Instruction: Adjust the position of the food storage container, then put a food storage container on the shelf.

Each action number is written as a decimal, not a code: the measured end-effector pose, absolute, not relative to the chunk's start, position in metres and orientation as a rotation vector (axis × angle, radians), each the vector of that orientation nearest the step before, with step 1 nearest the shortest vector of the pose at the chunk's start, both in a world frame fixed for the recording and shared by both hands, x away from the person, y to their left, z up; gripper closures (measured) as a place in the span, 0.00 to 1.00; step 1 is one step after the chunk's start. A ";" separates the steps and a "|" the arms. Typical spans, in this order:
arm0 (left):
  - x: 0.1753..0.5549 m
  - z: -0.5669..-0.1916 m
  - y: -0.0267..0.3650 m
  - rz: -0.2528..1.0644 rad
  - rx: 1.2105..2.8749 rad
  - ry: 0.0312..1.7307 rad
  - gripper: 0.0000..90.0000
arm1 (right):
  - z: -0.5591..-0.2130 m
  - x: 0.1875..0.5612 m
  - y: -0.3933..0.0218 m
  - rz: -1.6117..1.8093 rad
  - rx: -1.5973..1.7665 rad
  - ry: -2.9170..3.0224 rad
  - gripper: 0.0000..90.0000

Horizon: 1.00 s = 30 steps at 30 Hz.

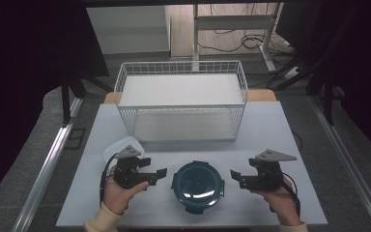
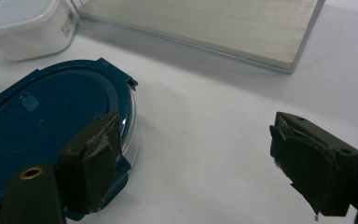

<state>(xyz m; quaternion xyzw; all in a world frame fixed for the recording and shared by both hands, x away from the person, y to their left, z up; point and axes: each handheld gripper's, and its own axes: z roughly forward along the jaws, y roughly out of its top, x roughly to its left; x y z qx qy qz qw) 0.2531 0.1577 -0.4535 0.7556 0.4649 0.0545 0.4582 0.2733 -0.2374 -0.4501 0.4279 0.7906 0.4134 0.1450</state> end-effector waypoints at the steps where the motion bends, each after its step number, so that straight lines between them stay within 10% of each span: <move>1: 0.253 -0.453 0.158 0.134 1.861 1.145 0.23 | -0.450 0.273 -0.237 1.191 1.233 2.278 0.18; 30: 0.274 -0.475 0.138 -0.121 1.818 1.140 0.21 | -0.463 0.277 -0.217 1.325 1.464 2.380 0.11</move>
